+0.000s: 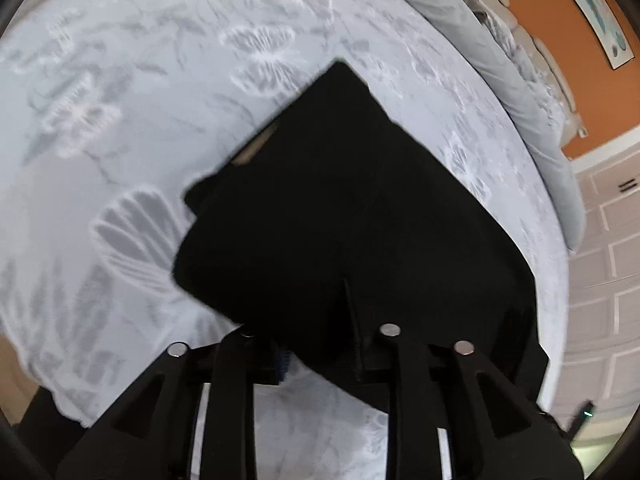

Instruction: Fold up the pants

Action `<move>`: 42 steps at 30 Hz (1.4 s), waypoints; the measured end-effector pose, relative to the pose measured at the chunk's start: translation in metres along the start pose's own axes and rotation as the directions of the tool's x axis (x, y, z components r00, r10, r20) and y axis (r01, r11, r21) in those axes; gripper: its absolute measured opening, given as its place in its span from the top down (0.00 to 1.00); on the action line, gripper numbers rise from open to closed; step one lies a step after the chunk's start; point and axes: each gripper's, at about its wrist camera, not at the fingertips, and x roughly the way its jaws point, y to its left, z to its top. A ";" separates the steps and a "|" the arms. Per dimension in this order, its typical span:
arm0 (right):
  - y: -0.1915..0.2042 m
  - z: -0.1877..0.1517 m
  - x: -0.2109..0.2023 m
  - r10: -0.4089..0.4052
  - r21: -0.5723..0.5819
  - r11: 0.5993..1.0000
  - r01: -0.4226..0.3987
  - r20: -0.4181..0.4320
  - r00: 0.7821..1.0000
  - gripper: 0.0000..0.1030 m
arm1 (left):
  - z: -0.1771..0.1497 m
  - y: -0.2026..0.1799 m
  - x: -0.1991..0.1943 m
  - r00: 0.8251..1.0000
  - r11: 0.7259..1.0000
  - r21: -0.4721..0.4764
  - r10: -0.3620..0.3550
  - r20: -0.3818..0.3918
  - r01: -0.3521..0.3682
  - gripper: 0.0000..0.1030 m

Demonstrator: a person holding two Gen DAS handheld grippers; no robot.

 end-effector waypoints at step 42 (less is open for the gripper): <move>0.322 -0.061 0.057 0.066 -0.642 0.766 0.014 0.100 0.993 0.88 | -0.001 -0.032 -0.026 0.934 0.930 0.220 0.233 0.271 -0.296 0.32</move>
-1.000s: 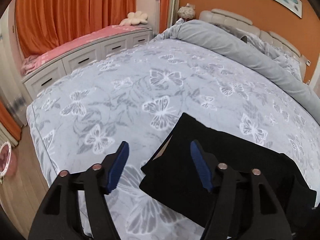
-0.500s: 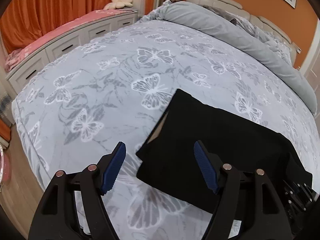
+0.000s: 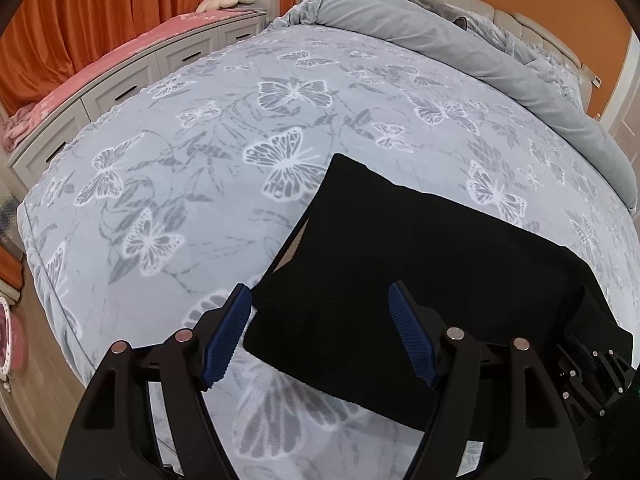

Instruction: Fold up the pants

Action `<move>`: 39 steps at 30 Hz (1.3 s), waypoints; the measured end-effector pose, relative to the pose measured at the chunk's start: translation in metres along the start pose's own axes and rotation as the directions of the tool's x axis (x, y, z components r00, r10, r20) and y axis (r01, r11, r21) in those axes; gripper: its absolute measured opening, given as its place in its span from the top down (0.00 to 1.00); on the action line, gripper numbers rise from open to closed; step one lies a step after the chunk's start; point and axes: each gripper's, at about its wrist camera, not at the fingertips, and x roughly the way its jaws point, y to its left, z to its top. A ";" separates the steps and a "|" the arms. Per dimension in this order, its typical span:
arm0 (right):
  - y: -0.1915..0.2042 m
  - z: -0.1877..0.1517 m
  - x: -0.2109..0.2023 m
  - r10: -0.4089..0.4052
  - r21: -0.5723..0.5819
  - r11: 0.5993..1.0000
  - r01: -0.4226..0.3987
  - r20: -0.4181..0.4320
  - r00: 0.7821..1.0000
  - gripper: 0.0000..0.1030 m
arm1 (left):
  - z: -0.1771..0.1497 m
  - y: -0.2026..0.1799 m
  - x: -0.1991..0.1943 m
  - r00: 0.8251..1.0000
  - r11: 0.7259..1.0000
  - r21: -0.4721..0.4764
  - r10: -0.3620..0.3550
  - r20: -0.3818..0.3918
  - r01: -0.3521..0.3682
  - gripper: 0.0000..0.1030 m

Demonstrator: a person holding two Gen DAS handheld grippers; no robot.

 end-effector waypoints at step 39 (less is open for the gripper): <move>-0.186 -0.045 -0.087 -0.094 0.461 0.887 0.028 0.120 0.988 0.21 | 0.024 0.030 0.040 0.983 0.937 -0.322 -0.165 -0.076 0.132 0.77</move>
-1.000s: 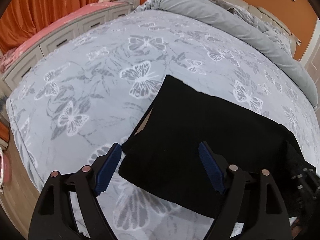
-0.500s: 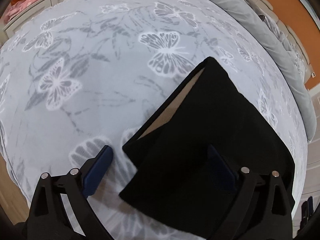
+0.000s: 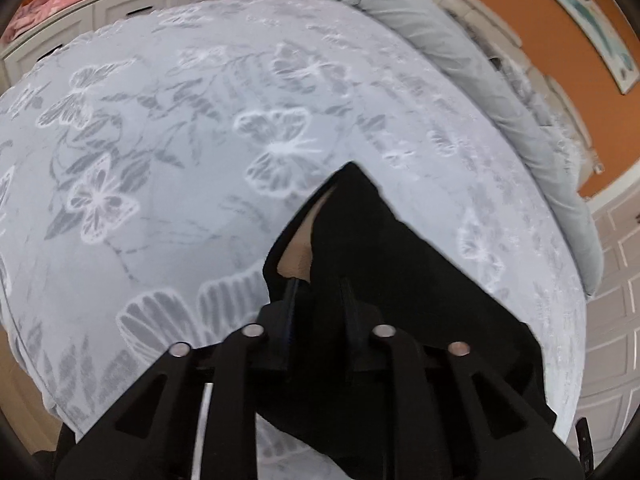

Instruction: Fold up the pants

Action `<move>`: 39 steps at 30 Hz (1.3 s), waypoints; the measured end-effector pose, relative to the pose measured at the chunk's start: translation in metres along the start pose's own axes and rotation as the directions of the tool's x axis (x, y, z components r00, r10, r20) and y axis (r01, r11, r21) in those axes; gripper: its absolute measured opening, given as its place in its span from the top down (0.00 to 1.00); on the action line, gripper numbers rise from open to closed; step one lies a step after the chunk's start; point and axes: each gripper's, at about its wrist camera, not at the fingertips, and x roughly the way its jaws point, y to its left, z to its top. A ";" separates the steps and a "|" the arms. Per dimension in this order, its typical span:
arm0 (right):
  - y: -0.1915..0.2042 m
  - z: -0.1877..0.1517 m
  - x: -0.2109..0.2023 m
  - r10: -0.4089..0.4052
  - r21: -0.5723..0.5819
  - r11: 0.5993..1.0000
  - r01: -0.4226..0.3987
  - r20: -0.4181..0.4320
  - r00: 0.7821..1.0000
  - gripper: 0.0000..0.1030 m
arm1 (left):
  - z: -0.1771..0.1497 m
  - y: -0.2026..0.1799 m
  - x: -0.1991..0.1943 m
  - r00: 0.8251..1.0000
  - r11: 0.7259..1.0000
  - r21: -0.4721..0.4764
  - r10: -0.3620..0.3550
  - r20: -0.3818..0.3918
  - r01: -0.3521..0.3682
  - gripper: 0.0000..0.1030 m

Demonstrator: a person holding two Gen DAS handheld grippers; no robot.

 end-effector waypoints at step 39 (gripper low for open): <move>-0.003 0.002 0.050 -0.090 0.091 0.992 0.092 -0.030 0.996 0.21 | -0.155 -0.193 -0.025 0.988 0.920 0.362 -0.150 -0.036 0.153 0.80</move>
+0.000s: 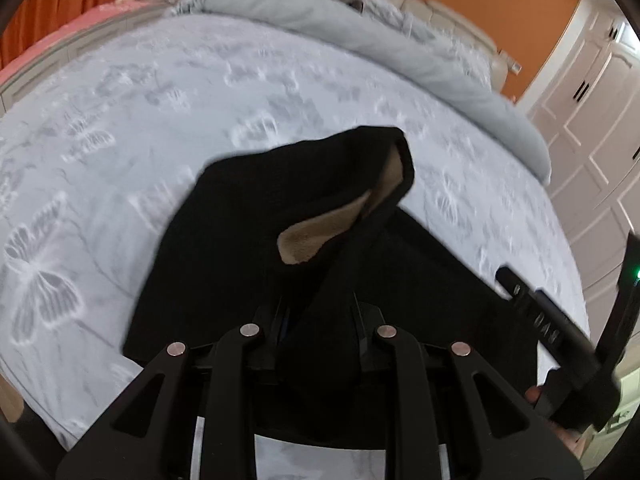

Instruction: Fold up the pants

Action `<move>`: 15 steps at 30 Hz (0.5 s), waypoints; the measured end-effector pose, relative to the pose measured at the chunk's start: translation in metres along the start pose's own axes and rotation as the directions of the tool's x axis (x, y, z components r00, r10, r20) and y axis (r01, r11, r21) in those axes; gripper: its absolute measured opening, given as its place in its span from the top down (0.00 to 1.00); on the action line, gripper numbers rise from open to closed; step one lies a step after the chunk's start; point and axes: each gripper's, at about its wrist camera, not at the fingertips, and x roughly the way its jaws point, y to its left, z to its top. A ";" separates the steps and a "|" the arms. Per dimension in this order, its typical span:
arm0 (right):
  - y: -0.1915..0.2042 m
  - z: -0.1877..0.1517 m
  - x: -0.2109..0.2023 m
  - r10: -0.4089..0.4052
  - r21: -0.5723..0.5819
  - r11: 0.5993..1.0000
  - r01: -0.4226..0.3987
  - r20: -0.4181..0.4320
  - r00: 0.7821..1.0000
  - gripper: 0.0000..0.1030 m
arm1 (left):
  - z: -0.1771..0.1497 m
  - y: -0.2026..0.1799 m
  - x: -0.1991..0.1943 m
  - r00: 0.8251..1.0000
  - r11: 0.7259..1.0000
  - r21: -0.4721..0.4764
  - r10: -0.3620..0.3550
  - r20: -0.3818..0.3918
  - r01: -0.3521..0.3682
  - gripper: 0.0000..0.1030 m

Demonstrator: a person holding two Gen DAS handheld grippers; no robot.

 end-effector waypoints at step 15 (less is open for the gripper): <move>0.015 -0.009 0.010 -0.018 -0.083 0.996 0.019 0.013 1.000 0.21 | -0.007 -0.006 0.011 0.999 0.999 -0.020 0.037 -0.005 -0.038 0.80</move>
